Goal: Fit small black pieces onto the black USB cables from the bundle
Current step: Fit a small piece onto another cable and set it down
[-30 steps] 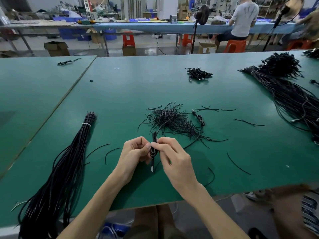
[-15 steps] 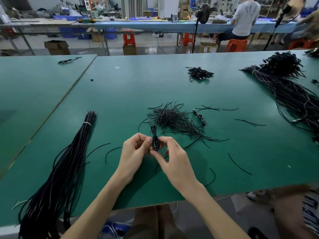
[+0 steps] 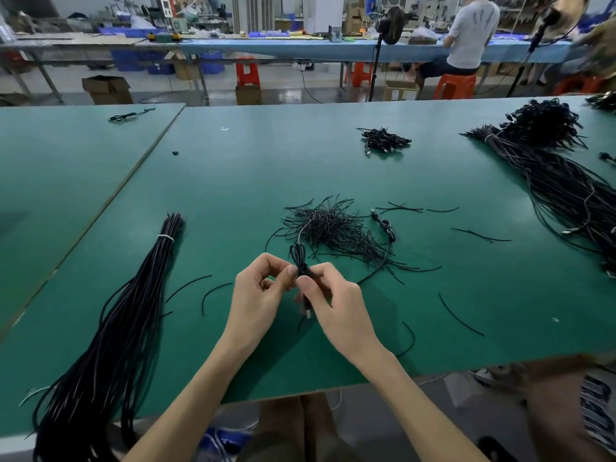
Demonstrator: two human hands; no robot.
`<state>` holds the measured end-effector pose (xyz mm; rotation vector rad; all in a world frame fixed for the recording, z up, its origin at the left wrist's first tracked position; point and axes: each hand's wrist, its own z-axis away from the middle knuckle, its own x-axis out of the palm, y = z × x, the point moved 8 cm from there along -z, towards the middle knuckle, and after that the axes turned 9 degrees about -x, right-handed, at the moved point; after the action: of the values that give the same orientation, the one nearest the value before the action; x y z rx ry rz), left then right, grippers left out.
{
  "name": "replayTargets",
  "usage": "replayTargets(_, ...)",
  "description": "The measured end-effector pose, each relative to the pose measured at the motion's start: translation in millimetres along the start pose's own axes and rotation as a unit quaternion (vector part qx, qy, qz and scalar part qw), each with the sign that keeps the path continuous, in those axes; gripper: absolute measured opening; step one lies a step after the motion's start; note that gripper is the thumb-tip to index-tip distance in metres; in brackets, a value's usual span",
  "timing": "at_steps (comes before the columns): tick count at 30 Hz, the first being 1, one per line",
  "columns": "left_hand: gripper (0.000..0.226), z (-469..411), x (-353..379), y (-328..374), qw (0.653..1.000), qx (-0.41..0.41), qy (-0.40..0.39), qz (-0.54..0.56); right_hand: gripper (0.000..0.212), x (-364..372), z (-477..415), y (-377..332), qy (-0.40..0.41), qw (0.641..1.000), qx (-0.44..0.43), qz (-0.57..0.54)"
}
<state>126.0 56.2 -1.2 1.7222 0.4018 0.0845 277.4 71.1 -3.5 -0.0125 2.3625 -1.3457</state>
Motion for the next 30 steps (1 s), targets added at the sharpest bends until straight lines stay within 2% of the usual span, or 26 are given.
replayTargets(3,0.015,-1,0,-1,1.0,0.0,-0.016,0.02,0.009,-5,-2,-1,0.021,1.0,-0.012,0.0)
replayTargets(6,0.023,0,7,-6,0.991,-0.044,-0.078,0.1,0.01,-16,-4,-6,0.081,0.993,-0.05,0.063)
replayTargets(9,0.018,3,17,-8,0.977,-0.08,-0.139,0.141,0.018,-27,-2,-1,0.132,0.986,-0.025,0.095)
replayTargets(14,0.013,5,21,-7,0.965,-0.107,-0.181,0.155,0.03,-27,0,1,0.145,0.989,-0.019,0.009)
replayTargets(20,0.026,7,24,-5,0.979,-0.086,-0.171,0.072,0.033,-28,1,3,0.12,0.989,0.004,-0.086)
replayTargets(25,0.029,5,23,-5,0.983,-0.092,-0.145,0.065,0.027,-26,-2,6,0.105,0.982,0.016,-0.157)
replayTargets(30,0.034,2,14,-8,0.99,-0.09,-0.088,0.062,0.056,-12,-5,-1,0.029,0.997,-0.022,-0.073)
